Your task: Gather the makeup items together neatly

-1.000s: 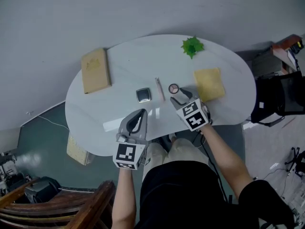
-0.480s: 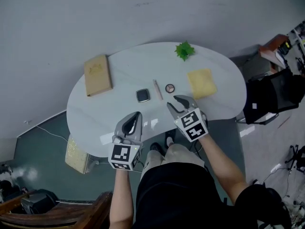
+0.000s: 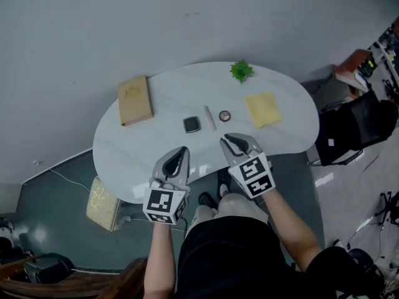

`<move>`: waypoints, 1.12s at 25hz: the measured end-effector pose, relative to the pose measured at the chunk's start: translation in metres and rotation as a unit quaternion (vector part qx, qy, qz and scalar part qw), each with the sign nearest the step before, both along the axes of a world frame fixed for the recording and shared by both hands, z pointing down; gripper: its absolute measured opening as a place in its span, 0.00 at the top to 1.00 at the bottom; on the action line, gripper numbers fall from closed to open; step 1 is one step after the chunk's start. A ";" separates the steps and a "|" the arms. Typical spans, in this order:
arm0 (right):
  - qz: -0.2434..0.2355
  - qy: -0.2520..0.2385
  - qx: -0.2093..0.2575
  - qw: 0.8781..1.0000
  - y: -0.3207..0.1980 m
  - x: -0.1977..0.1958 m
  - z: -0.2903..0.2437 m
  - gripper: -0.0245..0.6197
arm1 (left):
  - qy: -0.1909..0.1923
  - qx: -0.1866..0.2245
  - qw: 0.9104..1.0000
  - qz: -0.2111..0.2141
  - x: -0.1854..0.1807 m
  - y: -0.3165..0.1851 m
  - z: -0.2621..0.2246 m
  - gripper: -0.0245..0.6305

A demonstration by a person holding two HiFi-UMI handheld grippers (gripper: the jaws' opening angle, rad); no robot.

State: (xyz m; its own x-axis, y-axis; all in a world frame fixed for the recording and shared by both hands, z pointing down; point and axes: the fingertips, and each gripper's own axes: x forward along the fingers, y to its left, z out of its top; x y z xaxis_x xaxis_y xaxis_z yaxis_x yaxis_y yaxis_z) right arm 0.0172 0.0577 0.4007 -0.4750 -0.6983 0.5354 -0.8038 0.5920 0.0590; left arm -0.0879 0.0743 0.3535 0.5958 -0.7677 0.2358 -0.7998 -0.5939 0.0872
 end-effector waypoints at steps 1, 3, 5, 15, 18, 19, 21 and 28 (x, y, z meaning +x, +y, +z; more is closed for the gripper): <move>-0.001 -0.002 0.005 1.000 0.003 -0.003 -0.005 0.89 | 0.002 0.001 1.000 0.000 -0.001 0.003 -0.002 0.97; 0.000 -0.008 0.015 1.000 0.010 -0.009 -0.016 0.90 | 0.005 0.002 1.000 0.000 -0.004 0.008 -0.006 0.97; 0.000 -0.016 0.023 1.000 0.017 -0.014 -0.025 0.91 | 0.013 0.001 1.000 0.002 -0.007 0.014 -0.011 0.97; 0.013 -0.048 0.056 0.997 0.046 -0.030 -0.056 0.94 | 0.021 0.013 1.000 0.011 -0.010 0.037 -0.026 0.97; 0.019 -0.061 0.061 0.996 0.052 -0.031 -0.066 0.94 | 0.022 0.018 0.999 0.014 -0.011 0.042 -0.030 0.97; 0.021 -0.064 0.063 0.996 0.054 -0.031 -0.069 0.94 | 0.023 0.019 0.999 0.015 -0.011 0.043 -0.031 0.97; 0.023 -0.068 0.068 0.995 0.056 -0.030 -0.073 0.95 | 0.023 0.020 0.999 0.016 -0.011 0.046 -0.032 0.97; 0.029 -0.081 0.080 0.993 0.060 -0.027 -0.088 0.95 | 0.020 0.028 0.999 0.020 -0.008 0.047 -0.039 0.97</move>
State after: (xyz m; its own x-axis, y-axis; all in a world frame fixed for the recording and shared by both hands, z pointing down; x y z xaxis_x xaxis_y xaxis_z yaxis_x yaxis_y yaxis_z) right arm -0.0094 0.1177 0.3129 -0.5028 -0.7970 0.3347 -0.8426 0.5382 0.0160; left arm -0.0959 0.1211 0.3147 0.6339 -0.7546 0.1697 -0.7722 -0.6297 0.0843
